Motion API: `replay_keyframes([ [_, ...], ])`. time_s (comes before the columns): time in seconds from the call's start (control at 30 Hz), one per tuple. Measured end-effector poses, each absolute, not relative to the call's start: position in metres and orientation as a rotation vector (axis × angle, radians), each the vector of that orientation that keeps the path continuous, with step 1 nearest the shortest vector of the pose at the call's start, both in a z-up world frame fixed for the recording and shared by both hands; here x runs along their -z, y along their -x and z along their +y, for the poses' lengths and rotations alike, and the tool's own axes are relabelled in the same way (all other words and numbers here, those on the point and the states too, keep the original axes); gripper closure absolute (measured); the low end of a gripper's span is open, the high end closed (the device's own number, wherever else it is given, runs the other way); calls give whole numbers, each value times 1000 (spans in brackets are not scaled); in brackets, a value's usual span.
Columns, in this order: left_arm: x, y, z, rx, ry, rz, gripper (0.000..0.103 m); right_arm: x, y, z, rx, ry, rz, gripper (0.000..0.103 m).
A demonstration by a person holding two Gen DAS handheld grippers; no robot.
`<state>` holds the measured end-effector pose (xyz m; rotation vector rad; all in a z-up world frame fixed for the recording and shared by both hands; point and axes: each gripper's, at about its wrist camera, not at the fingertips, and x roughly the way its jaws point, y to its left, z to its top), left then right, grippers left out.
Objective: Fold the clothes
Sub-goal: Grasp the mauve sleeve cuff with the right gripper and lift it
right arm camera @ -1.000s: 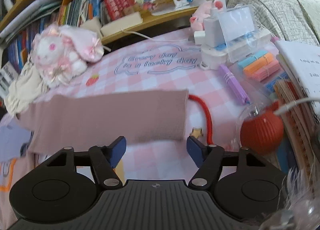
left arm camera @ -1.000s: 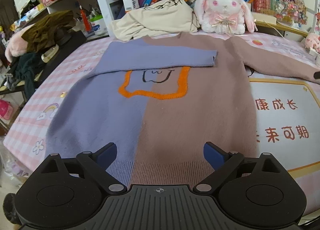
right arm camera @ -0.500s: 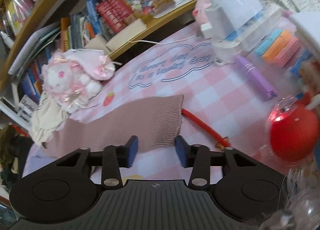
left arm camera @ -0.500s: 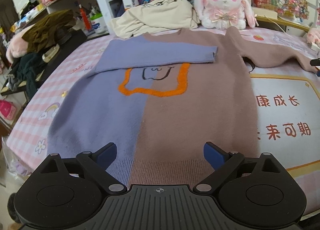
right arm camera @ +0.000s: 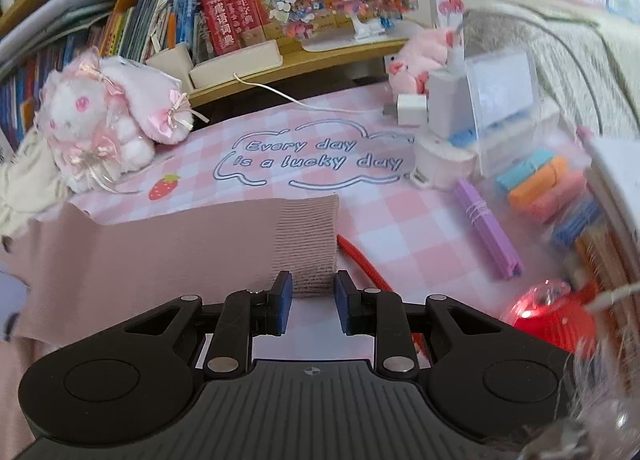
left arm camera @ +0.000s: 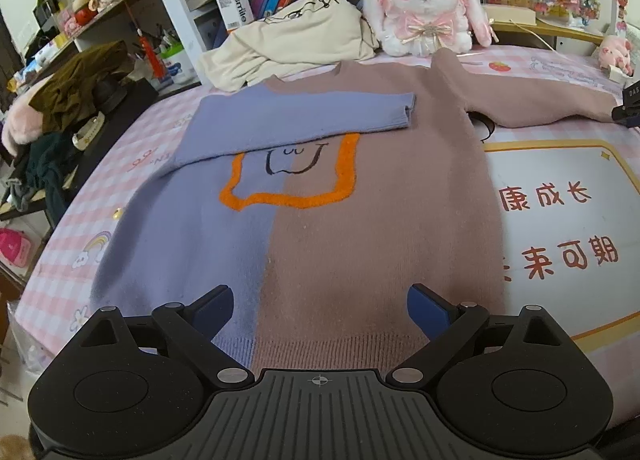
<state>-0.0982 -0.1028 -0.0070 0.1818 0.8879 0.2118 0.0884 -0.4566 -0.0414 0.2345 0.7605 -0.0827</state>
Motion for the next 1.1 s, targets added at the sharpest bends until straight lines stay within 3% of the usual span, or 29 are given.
replay_keyframes([
  [0.03,7,98,-102,-215,-179,890,7,42,-89,-455,95,-215,758,72],
  [0.13,8,98,-101,-220,-175,893,7,43,-91,-454,101,-186,752,70],
  [0.2,8,97,-101,-221,-173,893,7,43,-93,-451,89,-164,760,75],
  [0.27,8,96,-101,-221,-170,893,7,42,-95,-448,57,-146,773,90],
  [0.3,8,96,-101,-219,-169,892,7,42,-96,-447,46,-139,779,93],
  [0.57,9,94,-99,-217,-168,885,7,29,-90,-460,8,-279,757,95],
  [1.1,11,91,-65,-189,-129,837,7,-66,-91,-411,-193,-395,604,94],
])
